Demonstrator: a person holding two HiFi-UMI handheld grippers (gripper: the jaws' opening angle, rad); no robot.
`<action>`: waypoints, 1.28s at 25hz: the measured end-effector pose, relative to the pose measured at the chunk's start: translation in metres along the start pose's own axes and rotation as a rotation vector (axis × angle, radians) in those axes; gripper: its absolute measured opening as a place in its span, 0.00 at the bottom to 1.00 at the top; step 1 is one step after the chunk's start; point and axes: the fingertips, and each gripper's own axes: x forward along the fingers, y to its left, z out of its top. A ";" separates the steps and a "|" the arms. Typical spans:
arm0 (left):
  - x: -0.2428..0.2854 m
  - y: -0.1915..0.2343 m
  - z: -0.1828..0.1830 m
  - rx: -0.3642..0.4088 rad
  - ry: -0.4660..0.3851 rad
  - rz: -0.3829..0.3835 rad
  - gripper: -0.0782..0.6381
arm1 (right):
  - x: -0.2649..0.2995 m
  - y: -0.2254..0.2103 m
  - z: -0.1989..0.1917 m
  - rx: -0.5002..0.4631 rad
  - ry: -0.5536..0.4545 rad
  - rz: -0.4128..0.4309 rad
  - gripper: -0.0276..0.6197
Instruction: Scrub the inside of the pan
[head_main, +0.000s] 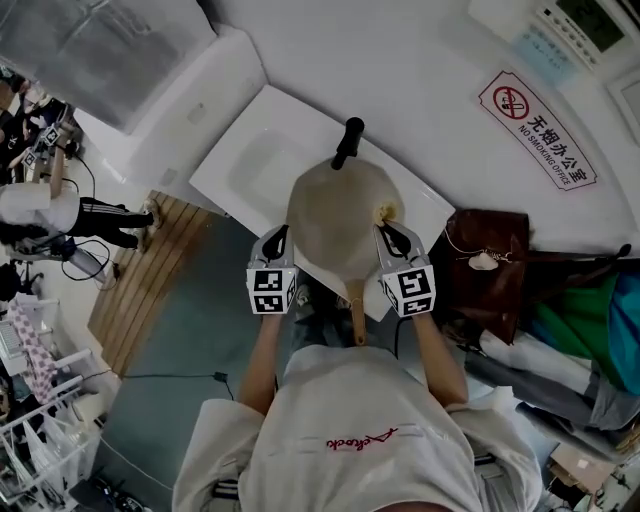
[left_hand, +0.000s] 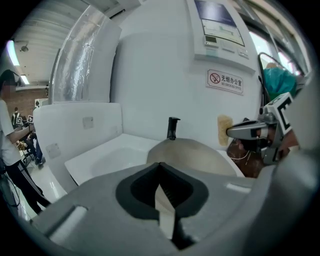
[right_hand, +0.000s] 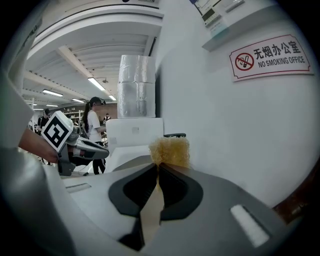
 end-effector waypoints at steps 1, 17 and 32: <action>0.002 0.003 -0.002 -0.002 0.007 -0.005 0.11 | 0.004 0.001 -0.001 -0.001 0.009 -0.002 0.08; 0.035 0.026 -0.051 -0.059 0.103 -0.046 0.11 | 0.062 0.020 -0.040 -0.066 0.163 0.039 0.08; 0.043 0.037 -0.055 -0.137 0.091 -0.057 0.21 | 0.114 0.029 -0.065 -0.244 0.314 0.122 0.08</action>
